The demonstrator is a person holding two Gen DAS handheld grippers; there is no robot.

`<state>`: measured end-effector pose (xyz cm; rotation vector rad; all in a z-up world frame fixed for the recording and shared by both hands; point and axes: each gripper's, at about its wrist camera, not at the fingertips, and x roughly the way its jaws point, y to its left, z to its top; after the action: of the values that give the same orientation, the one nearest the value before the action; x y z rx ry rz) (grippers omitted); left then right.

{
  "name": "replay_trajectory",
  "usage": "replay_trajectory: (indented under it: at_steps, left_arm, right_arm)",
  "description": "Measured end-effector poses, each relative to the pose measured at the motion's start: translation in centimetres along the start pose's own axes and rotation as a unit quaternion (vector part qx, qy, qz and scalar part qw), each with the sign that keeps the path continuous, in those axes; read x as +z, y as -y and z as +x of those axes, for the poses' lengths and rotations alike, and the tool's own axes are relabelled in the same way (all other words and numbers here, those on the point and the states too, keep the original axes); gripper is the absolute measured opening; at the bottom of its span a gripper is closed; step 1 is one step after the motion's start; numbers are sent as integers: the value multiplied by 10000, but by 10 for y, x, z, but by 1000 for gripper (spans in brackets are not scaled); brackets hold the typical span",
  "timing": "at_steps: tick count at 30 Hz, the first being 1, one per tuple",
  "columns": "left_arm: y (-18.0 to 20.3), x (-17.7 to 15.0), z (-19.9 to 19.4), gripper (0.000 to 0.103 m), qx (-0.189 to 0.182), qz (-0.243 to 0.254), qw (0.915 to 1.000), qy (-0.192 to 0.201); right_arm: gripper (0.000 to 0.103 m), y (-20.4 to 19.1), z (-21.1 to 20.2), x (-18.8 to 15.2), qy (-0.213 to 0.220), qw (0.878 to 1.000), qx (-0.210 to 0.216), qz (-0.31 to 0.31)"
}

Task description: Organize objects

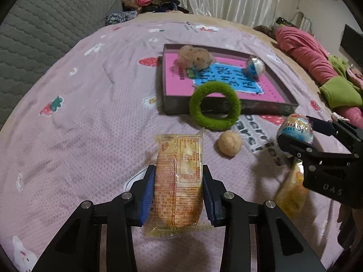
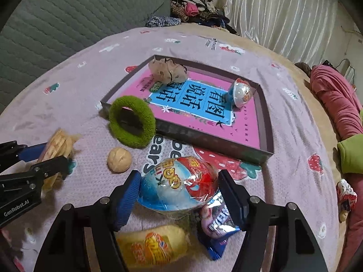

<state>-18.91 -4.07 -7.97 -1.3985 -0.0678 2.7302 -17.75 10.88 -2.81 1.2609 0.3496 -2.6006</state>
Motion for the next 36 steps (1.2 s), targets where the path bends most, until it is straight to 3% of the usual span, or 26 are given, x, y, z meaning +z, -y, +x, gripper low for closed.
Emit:
replay_trajectory:
  at_steps: [25,36]
  left_arm:
    - [54,51,-115,39,-160,349,9965,736]
    - [61,87,-132,39,-139,418,9944,964]
  right_arm:
    - [70,40,-140,24,856,9958,-238,205]
    - [70,51,-167,56,1196,9922,-309,161]
